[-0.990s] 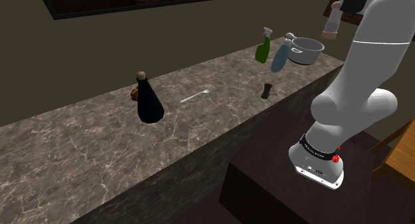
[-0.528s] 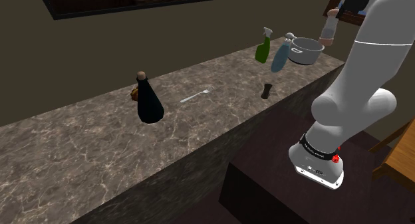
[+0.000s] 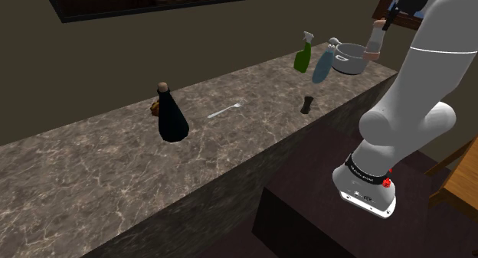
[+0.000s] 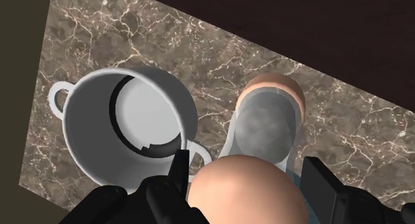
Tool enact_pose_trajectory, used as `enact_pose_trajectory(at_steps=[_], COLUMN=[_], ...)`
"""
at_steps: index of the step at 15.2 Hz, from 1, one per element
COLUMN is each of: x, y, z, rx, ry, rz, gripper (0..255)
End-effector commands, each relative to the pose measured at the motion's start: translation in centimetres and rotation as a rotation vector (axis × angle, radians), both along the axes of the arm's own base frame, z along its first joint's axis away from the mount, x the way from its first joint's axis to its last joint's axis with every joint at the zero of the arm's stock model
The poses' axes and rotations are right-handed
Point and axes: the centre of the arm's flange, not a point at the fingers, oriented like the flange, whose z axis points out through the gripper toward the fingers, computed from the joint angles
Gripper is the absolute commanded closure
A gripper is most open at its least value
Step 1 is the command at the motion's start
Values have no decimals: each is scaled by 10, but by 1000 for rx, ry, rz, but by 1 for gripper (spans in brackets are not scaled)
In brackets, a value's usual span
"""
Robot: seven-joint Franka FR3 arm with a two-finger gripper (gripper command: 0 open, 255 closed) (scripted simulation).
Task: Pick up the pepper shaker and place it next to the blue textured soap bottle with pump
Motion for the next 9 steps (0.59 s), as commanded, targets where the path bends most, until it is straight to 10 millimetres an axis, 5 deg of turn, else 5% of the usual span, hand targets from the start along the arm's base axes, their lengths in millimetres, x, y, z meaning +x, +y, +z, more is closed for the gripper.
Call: enact_pose_trajectory(at_steps=[1, 9], x=[1, 1], y=[0, 0], z=[-12, -54], rx=[0, 0], ry=[0, 0], rz=[0, 0], gripper=[255, 255])
